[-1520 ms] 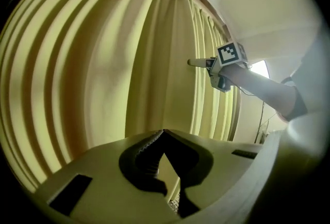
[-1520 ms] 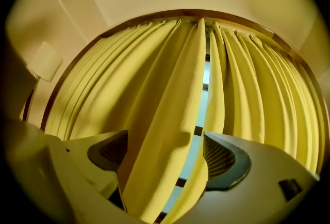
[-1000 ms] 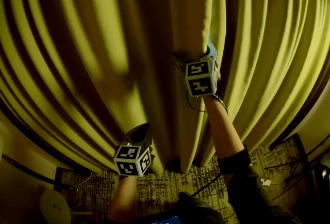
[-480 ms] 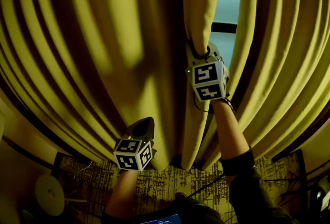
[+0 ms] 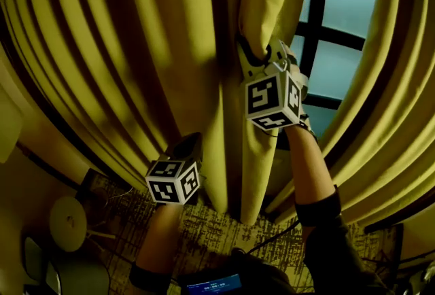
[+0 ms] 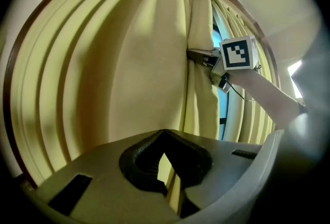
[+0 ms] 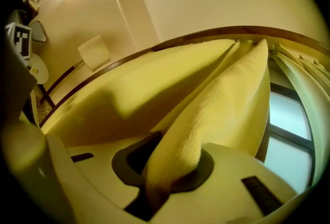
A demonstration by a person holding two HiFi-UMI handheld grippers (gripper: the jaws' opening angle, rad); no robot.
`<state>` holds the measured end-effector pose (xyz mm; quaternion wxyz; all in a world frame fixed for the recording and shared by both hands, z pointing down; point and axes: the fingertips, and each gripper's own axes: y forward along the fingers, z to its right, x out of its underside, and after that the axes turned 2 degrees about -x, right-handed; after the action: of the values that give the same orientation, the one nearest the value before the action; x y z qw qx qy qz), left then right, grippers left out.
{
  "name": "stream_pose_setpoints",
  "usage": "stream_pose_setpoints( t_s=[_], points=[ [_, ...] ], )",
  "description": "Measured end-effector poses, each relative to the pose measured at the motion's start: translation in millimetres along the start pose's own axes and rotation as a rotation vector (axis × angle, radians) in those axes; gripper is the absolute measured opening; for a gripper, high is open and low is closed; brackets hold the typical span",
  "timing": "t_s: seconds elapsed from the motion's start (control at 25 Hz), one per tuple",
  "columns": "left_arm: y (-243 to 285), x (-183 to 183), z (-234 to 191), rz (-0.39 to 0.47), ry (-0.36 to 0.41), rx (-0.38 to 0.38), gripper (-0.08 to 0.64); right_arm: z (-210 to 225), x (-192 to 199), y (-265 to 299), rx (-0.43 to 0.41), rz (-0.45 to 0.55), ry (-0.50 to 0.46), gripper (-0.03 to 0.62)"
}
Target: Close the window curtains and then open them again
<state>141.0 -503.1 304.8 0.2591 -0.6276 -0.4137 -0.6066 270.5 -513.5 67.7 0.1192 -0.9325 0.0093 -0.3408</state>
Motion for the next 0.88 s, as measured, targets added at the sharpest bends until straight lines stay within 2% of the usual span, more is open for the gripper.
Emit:
stream_pose_setpoints(
  t_s=[0.12,0.4,0.72,0.88],
  points=[
    [-3.3,-1.8,-22.4,0.002,-0.033,-0.051,0.004,-27.5,-21.2,16.8,-0.070,0.057,-0.052,0.075],
    [-9.2,-6.9,-65.7,0.006,-0.031,-0.130,0.004,-105.7,-82.1,54.4,-0.198,0.176,-0.118,0.077],
    [-35.0,-24.0,-130.9,0.057,-0.013,-0.103,0.004,-154.5,-147.9,101.2,-0.172,0.177,-0.169,0.077],
    [-51.9,-34.3,-169.4,0.065,-0.010,-0.098,0.004,-173.9,-171.9,124.5,-0.166,0.145,-0.205,0.077]
  ],
)
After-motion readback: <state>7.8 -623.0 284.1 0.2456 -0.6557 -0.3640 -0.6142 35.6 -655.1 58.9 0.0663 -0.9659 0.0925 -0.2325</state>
